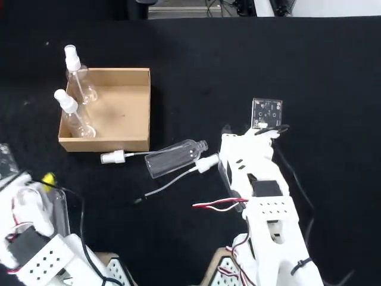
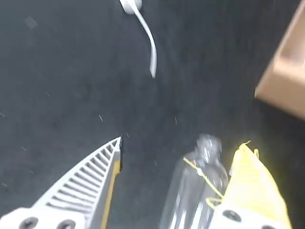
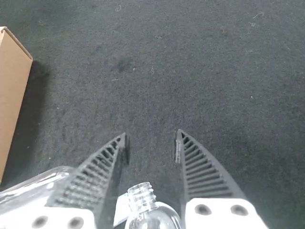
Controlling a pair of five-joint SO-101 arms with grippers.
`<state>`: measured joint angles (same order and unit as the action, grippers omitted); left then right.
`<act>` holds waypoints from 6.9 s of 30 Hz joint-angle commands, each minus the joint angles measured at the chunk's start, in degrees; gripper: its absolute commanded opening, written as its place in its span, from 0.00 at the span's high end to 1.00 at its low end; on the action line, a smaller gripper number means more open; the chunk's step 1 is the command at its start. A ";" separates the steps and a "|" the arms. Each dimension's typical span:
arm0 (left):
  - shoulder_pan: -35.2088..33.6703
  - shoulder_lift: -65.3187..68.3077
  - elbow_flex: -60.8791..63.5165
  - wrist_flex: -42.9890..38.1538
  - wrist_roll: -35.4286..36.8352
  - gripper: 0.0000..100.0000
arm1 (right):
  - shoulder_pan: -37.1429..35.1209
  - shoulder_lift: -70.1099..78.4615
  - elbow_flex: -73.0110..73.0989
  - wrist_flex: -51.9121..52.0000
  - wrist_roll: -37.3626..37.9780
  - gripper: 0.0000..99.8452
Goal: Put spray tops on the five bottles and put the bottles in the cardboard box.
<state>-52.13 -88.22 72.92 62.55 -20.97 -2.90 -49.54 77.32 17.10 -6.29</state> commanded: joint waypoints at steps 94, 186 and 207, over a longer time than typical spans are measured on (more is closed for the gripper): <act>-3.65 134.24 -151.34 38.59 14.15 0.97 | 0.79 -1.27 -0.31 -1.05 0.53 0.86; 7.16 44.13 -38.37 26.20 -16.53 0.61 | 23.03 -1.27 -18.42 39.21 9.85 0.86; 8.04 44.13 -11.56 0.70 -16.62 0.61 | 23.03 -1.27 -18.42 42.64 9.85 0.86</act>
<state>-44.40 -43.82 61.58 63.87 -37.23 20.75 -49.54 60.09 59.03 3.12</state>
